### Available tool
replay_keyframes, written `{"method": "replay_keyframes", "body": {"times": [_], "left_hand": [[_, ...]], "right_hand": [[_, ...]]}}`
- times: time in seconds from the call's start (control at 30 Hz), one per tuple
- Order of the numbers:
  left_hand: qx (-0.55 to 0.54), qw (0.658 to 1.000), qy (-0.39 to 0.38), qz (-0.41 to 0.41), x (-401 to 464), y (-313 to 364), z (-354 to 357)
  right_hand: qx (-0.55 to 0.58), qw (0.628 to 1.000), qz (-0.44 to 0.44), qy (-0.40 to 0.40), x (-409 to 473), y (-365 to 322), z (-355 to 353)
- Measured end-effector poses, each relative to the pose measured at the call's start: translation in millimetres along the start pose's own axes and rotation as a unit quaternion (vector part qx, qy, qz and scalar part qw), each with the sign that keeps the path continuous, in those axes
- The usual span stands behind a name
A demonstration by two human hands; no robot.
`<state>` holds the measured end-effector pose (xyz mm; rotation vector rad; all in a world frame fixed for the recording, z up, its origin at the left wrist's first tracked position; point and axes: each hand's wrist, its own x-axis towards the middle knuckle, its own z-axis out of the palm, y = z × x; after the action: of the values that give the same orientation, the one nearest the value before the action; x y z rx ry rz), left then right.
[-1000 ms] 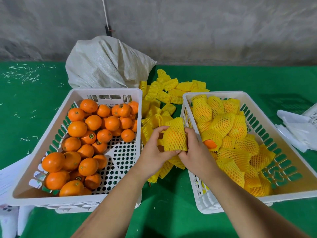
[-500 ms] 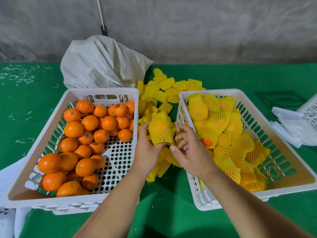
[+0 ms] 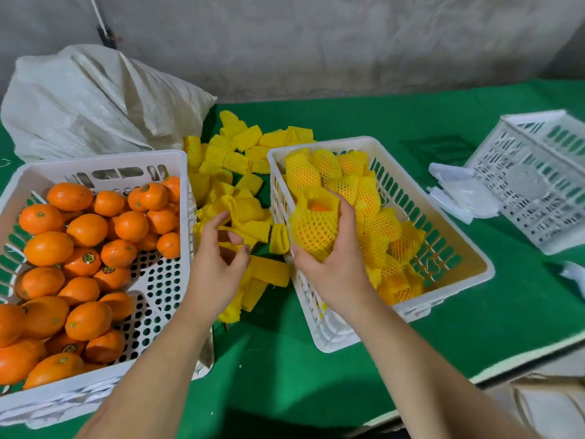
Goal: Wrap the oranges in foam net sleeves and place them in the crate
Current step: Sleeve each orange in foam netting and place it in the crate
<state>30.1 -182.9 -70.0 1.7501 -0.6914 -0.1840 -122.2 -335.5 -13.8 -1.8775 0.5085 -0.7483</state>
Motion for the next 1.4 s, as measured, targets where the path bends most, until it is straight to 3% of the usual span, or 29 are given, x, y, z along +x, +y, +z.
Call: {"method": "replay_keyframes", "body": {"times": [0.07,0.13,0.23,0.3,0.43,0.5,0.57,0.6,0.67,0.73,0.77,0.87,0.93,1.0,1.07,1.17,1.3,1.4], "left_hand": [[-0.049,0.998,0.017,-0.019,2,-2,-1],[-0.061,0.997,0.012,-0.039,2,-1,0],[-0.031,0.998,-0.011,-0.047,2,-2,4],[-0.024,0.998,-0.016,-0.052,3,-4,6],[-0.001,0.999,-0.024,-0.042,2,-3,7],[-0.001,0.999,-0.026,-0.039,1,1,5],[-0.015,0.999,-0.01,-0.042,1,7,2],[-0.028,0.998,0.003,-0.048,1,9,0],[-0.053,0.997,0.02,-0.061,1,12,-4],[-0.054,0.997,0.011,-0.06,1,14,-5],[-0.049,0.997,0.001,-0.056,1,16,-5],[-0.05,0.997,-0.014,-0.058,-2,17,-3],[-0.052,0.997,-0.016,-0.058,-2,16,-2],[-0.049,0.997,-0.022,-0.055,-2,15,-1],[-0.038,0.997,-0.03,-0.055,-2,13,1],[-0.012,0.998,-0.035,-0.042,-2,6,4],[0.036,0.999,-0.036,0.0,-5,7,2],[0.066,0.994,-0.045,0.07,-6,16,-7]], "right_hand": [[-0.147,0.987,-0.017,0.061,0,9,-51],[-0.321,0.943,0.03,0.083,-2,30,-101],[-0.454,0.871,0.188,0.017,-17,59,-138],[-0.488,0.853,0.187,-0.005,-27,77,-139],[-0.483,0.849,0.213,0.025,-24,79,-129],[-0.411,0.883,0.207,0.088,-21,68,-120],[-0.311,0.933,0.137,0.117,-25,52,-101],[-0.301,0.945,0.105,0.075,-29,46,-90],[-0.364,0.926,0.075,-0.071,-36,39,-72],[-0.386,0.9,0.121,-0.16,-32,38,-71],[-0.356,0.907,0.149,-0.166,-27,37,-75],[-0.256,0.944,0.162,-0.127,-20,35,-88],[-0.238,0.962,0.129,-0.032,-19,38,-100],[-0.305,0.944,0.109,0.069,-14,46,-116],[-0.396,0.899,0.161,0.094,-10,54,-128],[-0.436,0.882,0.173,0.056,-11,58,-120],[-0.422,0.903,0.078,0.003,-13,49,-71],[-0.434,0.895,-0.012,-0.098,-9,43,-21]]}}
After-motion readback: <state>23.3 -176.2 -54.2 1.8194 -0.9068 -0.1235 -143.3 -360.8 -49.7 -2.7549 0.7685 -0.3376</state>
